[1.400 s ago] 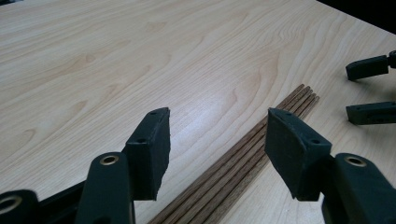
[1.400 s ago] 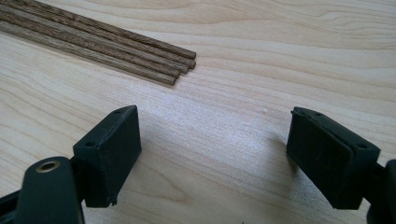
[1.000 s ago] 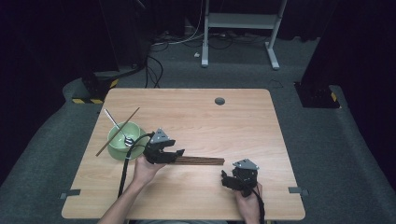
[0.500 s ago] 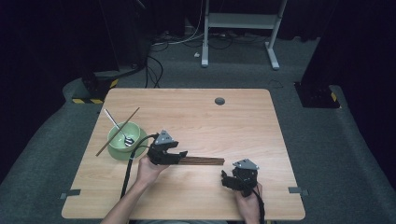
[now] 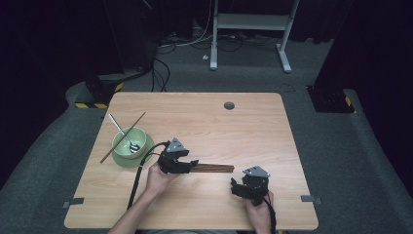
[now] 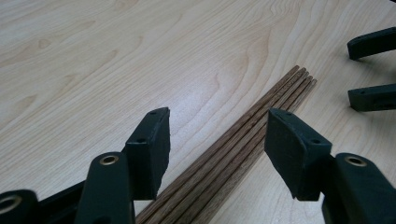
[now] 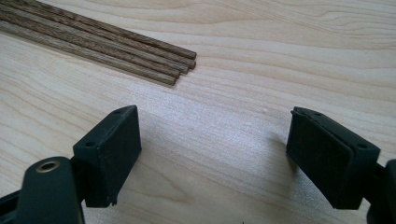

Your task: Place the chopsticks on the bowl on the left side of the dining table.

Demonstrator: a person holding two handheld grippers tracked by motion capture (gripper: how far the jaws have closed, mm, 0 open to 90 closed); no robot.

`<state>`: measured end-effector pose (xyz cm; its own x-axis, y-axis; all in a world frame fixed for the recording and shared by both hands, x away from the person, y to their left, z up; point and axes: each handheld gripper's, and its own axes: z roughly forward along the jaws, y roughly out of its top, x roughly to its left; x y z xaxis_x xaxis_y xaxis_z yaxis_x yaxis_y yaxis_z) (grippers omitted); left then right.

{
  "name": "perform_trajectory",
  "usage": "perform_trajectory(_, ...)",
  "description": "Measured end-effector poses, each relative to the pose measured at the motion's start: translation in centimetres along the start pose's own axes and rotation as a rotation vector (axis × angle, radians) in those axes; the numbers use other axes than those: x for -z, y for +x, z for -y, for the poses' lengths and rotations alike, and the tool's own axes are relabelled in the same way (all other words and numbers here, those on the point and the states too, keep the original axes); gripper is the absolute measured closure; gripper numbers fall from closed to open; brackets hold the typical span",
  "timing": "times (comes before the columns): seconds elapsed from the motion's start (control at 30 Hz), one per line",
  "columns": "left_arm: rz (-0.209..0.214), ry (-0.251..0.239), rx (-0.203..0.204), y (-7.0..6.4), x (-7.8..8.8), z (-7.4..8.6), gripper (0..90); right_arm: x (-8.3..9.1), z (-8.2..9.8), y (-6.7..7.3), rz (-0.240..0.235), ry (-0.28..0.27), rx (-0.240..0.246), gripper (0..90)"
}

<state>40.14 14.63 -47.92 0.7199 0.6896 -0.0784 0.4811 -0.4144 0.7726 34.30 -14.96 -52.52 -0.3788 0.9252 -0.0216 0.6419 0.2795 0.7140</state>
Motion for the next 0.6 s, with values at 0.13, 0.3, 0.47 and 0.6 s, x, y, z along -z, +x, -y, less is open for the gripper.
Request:
perform_trajectory(0.13,0.001,0.006,0.004,0.0,-0.3,0.0,40.6,0.0,0.0,0.0,0.0,0.0,0.0,17.1)
perform_trajectory(0.3,-0.001,0.026,-0.004,-0.1,-1.0,0.1,40.7,0.0,0.0,0.0,0.0,0.0,0.0,17.1)
perform_trajectory(0.47,0.003,0.034,0.006,-0.3,-1.7,0.1,40.7,0.0,0.0,0.0,-0.001,0.0,0.001,17.1)
perform_trajectory(0.6,-0.001,0.045,0.003,-0.3,-2.1,0.2,40.7,0.0,0.0,0.0,-0.001,0.0,0.001,17.1)
